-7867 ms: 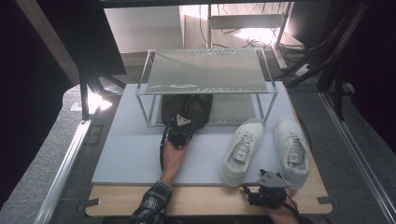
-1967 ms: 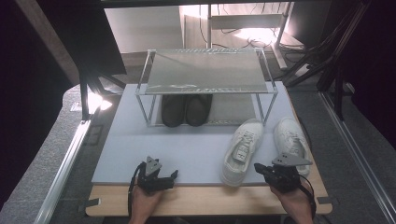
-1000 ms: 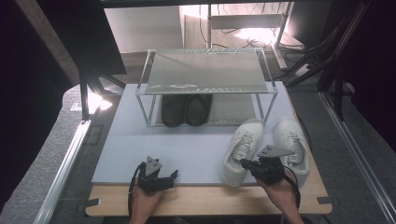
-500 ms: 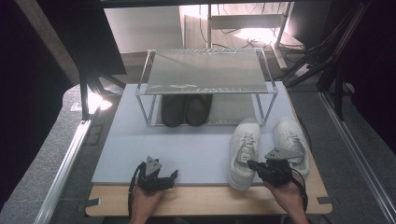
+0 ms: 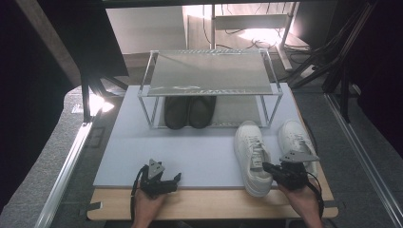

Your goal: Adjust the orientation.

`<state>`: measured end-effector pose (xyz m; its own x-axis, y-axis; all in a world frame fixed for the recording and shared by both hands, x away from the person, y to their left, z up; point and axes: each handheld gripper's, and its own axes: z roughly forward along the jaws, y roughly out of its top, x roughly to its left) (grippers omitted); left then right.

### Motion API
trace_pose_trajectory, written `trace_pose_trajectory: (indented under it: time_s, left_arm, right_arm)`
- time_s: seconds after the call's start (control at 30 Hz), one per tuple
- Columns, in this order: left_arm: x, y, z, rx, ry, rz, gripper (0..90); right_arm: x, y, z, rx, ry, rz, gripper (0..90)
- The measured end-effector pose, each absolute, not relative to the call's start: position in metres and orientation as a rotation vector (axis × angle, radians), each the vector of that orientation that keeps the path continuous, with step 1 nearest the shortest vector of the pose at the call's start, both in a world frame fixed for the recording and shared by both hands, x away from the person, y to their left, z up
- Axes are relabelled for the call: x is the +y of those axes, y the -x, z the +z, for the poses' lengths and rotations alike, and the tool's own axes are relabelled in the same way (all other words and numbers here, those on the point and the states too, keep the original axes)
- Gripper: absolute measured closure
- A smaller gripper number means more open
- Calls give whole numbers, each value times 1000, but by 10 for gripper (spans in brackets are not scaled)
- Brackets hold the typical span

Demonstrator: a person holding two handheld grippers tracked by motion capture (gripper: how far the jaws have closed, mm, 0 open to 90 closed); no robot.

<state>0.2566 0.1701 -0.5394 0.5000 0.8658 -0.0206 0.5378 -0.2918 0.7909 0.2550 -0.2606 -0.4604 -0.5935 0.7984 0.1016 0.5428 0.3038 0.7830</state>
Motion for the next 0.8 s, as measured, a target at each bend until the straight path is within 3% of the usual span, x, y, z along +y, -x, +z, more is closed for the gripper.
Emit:
trace_pose_trajectory:
  time_s: [0.47,0.7,0.8]
  left_arm:
    - [170,-257,-539,1154,-1972,541,119]
    - [170,-257,-539,1153,-1974,541,120]
    - [170,-257,-539,1154,-1973,541,119]
  right_arm:
    - [-267,-253,-434,2209,-1267,1132,749]
    - [-270,-260,-426,2162,-1317,1105,887]
    - [-268,-265,-425,2151,-1347,1071,895]
